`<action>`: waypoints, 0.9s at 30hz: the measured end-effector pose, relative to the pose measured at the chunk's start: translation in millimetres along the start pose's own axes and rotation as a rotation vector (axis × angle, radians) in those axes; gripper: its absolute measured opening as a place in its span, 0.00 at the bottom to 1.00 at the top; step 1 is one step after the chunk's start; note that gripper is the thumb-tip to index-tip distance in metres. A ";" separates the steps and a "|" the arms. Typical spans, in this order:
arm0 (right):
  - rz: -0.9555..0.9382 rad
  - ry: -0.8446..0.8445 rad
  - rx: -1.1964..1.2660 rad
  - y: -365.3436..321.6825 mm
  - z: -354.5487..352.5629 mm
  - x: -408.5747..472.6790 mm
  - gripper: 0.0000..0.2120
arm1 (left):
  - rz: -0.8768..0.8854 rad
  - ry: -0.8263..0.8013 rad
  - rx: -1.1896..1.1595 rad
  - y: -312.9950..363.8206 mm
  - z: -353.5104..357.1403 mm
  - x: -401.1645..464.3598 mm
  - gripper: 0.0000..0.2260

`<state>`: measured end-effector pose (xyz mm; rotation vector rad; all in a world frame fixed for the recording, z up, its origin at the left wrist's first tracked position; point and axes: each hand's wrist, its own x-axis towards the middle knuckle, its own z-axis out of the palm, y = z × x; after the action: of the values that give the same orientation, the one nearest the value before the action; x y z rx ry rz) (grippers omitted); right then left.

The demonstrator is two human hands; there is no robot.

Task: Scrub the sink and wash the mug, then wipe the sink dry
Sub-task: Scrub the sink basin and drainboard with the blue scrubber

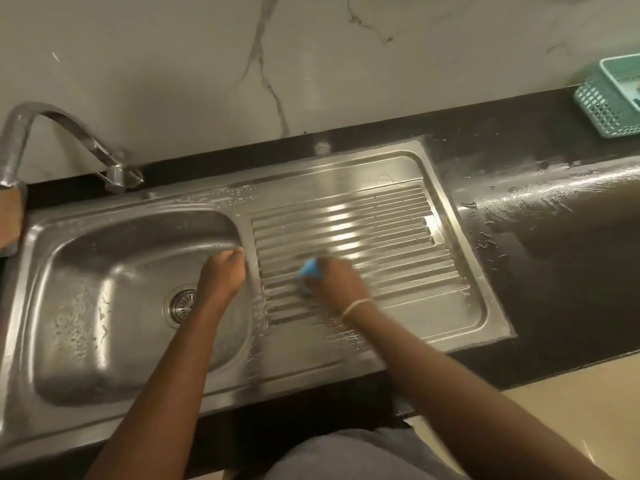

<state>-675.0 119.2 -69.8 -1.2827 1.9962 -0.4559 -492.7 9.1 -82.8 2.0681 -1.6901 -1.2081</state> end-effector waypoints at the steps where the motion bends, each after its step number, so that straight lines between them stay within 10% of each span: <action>1: 0.069 0.057 0.020 28.9 -26.1 2.0 0.07 | -0.001 0.008 0.013 1.8 0.9 0.8 0.22; 7: 0.347 0.393 -0.168 141.4 -130.6 6.8 0.11 | -0.040 0.020 0.064 3.7 6.0 -1.2 0.21; 19: -0.257 -0.161 -0.203 -84.0 58.2 20.0 0.09 | -0.257 -0.139 -0.602 -11.2 -3.8 3.5 0.31; 27: 0.343 0.353 -0.051 103.4 -126.3 24.6 0.11 | -0.166 -0.139 -0.628 -7.2 -4.3 15.6 0.34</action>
<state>-839.0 133.2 -57.0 -0.9051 2.4796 -0.4911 -484.4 -3.8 -91.6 1.7754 -0.9989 -1.6964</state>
